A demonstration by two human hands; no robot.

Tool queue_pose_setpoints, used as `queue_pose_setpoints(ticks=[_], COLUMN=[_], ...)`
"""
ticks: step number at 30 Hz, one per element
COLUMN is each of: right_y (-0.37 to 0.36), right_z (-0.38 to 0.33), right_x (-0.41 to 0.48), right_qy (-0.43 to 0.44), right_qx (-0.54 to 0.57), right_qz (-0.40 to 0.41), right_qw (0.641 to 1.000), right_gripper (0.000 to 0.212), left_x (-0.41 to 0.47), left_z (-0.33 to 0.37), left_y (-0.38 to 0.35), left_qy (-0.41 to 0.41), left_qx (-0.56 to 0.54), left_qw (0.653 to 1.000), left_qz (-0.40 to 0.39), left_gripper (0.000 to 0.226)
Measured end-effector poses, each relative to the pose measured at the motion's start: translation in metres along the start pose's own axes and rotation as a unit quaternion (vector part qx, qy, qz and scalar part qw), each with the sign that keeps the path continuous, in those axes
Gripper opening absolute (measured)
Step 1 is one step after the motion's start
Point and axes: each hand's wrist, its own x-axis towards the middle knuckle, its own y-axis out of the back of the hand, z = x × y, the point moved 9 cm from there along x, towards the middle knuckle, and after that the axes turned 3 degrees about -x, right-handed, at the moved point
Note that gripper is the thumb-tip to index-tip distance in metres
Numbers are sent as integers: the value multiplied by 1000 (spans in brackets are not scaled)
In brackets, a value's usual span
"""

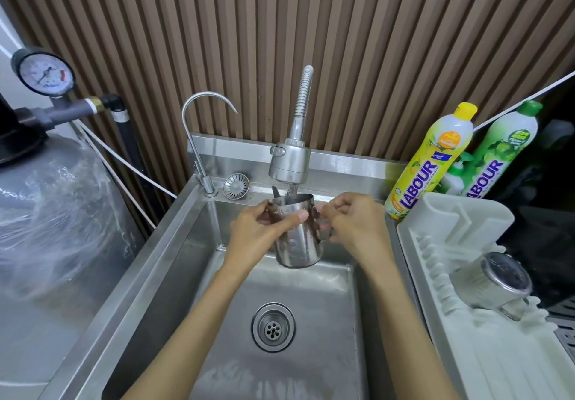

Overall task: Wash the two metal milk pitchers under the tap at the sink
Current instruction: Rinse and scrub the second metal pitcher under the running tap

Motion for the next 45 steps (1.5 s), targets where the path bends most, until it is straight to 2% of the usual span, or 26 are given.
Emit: queue_pose_setpoints(ticks=[3,6,7,9,12,14,16,18,21,23,24,26,28,30,33,35,37,40,42,45], right_y=[19,25,24,13,-16,-36,-48,-53,-48,-40,-35,-21,-1,13,17,14,3,-23,-40,-52], right_z=[-27,-37,-35,-23,-4,7,18,24,27,28,29,23,5,-18,-34,-28,-14,-3,2,9], right_x=[-11,-17,-15,-5,8,10,8,5,-1,-2,-2,-2,-2,-9,-17,-12,-1,7,8,7], right_qy=[64,95,95,77,36,10,-9,-32,-49,-60,-68,-60,-8,47,96,93,61,29,10,-16], right_qx=[-120,-127,-95,40,248,318,372,382,313,263,236,152,29,-78,-106,-46,76,271,330,383], right_qz=[51,88,90,61,-32,-78,-95,-99,-89,-73,-64,-29,25,64,89,89,57,-26,-63,-85], right_qw=[989,983,987,994,968,945,923,918,944,960,967,986,999,994,986,991,994,962,942,920], right_gripper=[17,10,9,14,17,15,12,7,11,14,16,21,24,23,16,10,5,17,12,13], left_x=[2,8,11,17,18,12,3,-5,-11,-12,-12,-8,-3,0,7,13,19,23,21,8], left_z=[1,7,9,13,15,22,30,32,25,19,16,7,-4,-10,-7,-2,3,9,14,30], left_y=[-17,-30,-30,-24,-5,8,16,22,25,23,20,11,-2,-15,-25,-25,-19,-2,11,26], left_qy=[1,-12,-27,-63,-110,-152,-186,-193,-152,-114,-100,-63,-13,12,2,-15,-40,-81,-113,-164], left_qx=[-87,-180,-200,-222,-186,-104,-38,-4,36,32,25,-8,-87,-155,-203,-234,-242,-226,-172,-57], left_qw=[995,981,978,973,972,974,970,966,969,977,981,992,996,987,976,970,969,970,976,977], left_qz=[-56,-66,-50,-3,87,132,150,171,192,179,165,108,29,-38,-75,-62,-24,32,74,121], left_gripper=[27,36,41,52,69,84,84,84,96,90,80,54,34,33,45,49,55,74,85,83])
